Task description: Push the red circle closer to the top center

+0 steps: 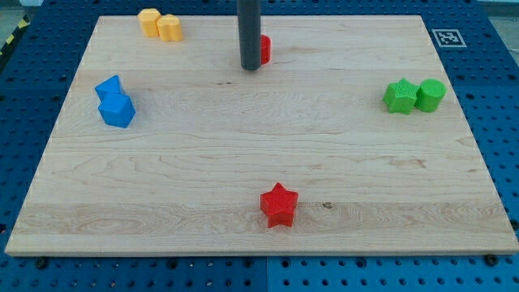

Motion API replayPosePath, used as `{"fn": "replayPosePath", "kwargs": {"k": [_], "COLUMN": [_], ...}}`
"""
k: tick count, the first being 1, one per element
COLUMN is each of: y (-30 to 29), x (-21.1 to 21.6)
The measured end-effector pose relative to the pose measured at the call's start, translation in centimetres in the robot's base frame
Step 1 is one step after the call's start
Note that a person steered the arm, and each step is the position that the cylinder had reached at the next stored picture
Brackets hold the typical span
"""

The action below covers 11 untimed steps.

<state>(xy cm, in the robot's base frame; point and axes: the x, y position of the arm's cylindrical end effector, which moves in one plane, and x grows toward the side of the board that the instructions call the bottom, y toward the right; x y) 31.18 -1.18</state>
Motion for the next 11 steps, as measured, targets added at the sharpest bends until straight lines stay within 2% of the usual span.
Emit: {"fn": "replayPosePath", "kwargs": {"k": [4,5,7,11], "y": [5.9,6.2,4.4,1.8], "x": [-4.9,-2.7,-1.9,-3.2]}}
